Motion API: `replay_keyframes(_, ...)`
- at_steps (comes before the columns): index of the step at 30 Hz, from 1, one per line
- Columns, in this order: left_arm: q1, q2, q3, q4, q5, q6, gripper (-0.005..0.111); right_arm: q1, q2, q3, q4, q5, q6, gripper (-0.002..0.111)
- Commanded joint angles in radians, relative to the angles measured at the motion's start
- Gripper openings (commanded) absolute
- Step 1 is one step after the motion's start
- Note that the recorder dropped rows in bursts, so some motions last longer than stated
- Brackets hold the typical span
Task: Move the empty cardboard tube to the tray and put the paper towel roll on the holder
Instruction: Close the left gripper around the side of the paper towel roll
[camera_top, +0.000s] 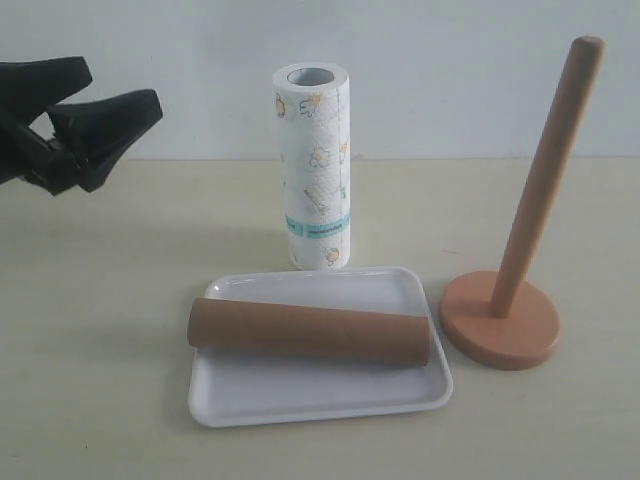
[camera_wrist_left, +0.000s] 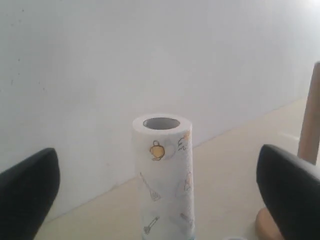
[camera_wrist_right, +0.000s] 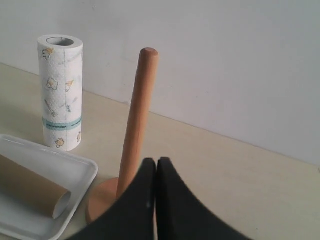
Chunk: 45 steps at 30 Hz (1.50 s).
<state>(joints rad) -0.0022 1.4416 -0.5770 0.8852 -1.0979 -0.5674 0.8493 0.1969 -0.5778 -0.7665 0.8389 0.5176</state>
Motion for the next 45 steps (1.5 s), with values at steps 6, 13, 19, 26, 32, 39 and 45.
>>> replay_keyframes(6, -0.093, 0.195, -0.076, 0.004, -0.009, 0.226, 0.11, -0.002, -0.002, 0.0, -0.003, 0.007, 0.035, 0.0)
replay_keyframes(13, -0.111, 0.389, -0.252, -0.01, -0.009, 0.213, 0.11, -0.002, -0.002, 0.0, -0.001, 0.007, 0.058, 0.0)
replay_keyframes(19, -0.119, 0.513, -0.381, 0.003, -0.009, 0.156, 0.11, -0.002, -0.002, 0.0, -0.002, 0.041, 0.058, 0.0)
replay_keyframes(26, -0.187, 0.609, -0.504, 0.116, 0.007, 0.113, 0.11, -0.002, -0.002, 0.0, -0.002, 0.129, 0.06, 0.0)
replay_keyframes(32, -0.235, 0.658, -0.584, 0.067, 0.082, 0.128, 0.11, -0.002, -0.002, 0.0, -0.002, 0.131, 0.064, 0.0)
replay_keyframes(39, -0.24, 0.716, -0.646, 0.005, 0.127, 0.119, 0.11, -0.002, -0.002, 0.0, -0.001, 0.133, 0.074, 0.0)
replay_keyframes(45, -0.24, 0.759, -0.671, 0.005, 0.057, 0.07, 0.11, -0.002, -0.002, 0.0, -0.015, 0.133, 0.074, 0.0)
